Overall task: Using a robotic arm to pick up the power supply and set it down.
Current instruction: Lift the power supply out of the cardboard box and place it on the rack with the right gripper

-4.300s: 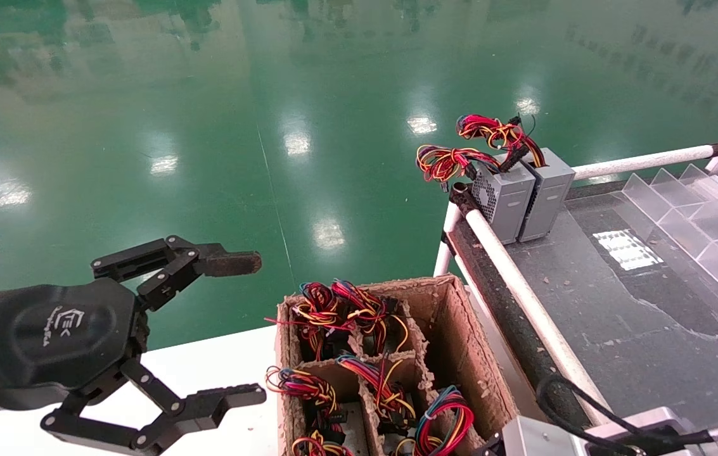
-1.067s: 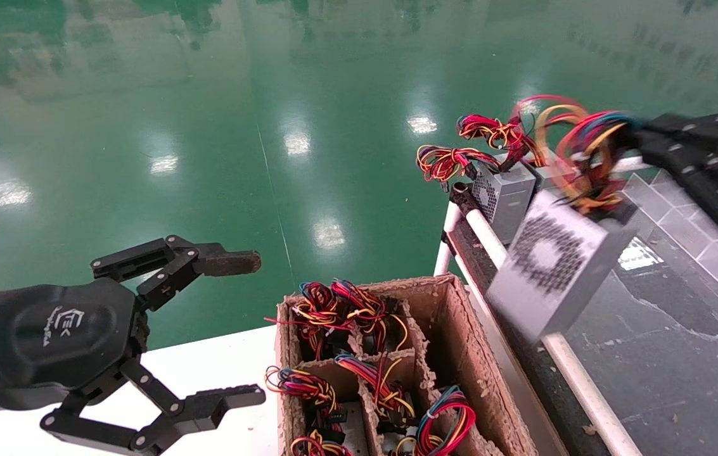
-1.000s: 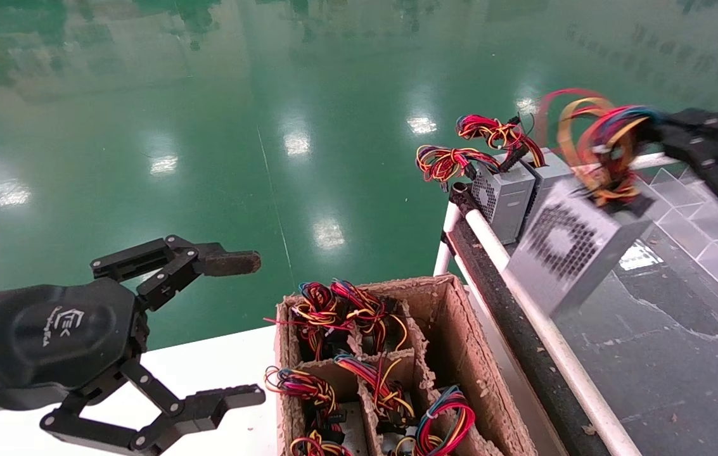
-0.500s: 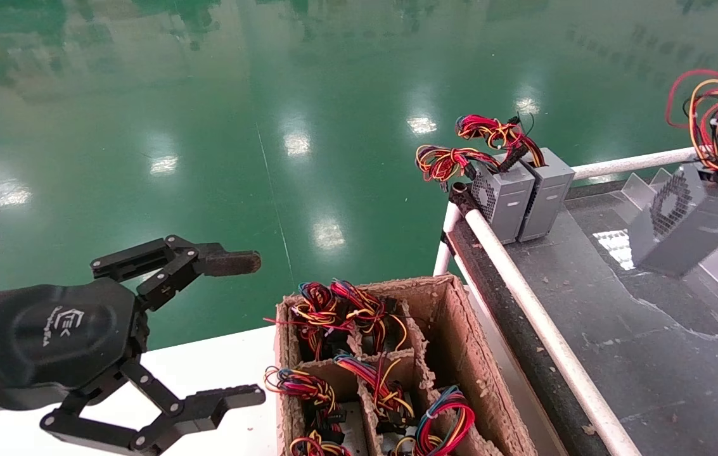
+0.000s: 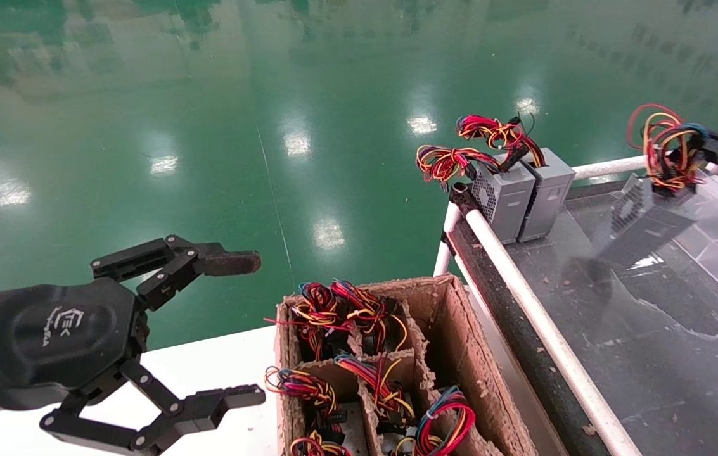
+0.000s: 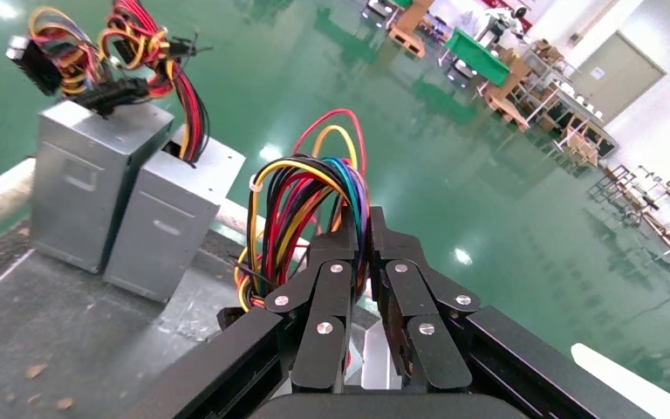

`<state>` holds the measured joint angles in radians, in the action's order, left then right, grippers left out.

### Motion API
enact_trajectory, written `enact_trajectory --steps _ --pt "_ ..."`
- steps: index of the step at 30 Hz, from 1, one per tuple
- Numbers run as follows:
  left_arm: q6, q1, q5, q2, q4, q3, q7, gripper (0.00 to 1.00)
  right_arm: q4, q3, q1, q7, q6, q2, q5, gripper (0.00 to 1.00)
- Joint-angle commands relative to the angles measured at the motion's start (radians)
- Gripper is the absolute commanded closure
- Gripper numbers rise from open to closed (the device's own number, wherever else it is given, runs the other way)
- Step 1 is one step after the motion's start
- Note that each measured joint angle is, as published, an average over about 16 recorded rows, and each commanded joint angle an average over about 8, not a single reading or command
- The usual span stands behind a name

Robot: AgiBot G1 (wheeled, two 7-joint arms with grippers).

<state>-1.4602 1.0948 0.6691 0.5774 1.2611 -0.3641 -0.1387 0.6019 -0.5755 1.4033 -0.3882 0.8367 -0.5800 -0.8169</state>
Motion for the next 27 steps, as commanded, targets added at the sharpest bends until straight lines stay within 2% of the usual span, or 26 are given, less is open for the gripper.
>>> enact_trajectory --steps 1,13,27 --pt "0.000 0.000 0.000 0.000 0.000 0.000 0.000 0.00 -0.061 -0.018 0.047 -0.013 0.008 -0.041 -0.034 1.00" --pt "0.000 0.000 0.000 0.000 0.000 0.000 0.000 0.00 -0.332 -0.068 0.241 -0.119 0.048 -0.213 -0.125 1.00" --pt "0.000 0.000 0.000 0.000 0.000 0.000 0.000 0.00 -0.484 -0.086 0.344 -0.230 0.040 -0.349 -0.159 1.00"
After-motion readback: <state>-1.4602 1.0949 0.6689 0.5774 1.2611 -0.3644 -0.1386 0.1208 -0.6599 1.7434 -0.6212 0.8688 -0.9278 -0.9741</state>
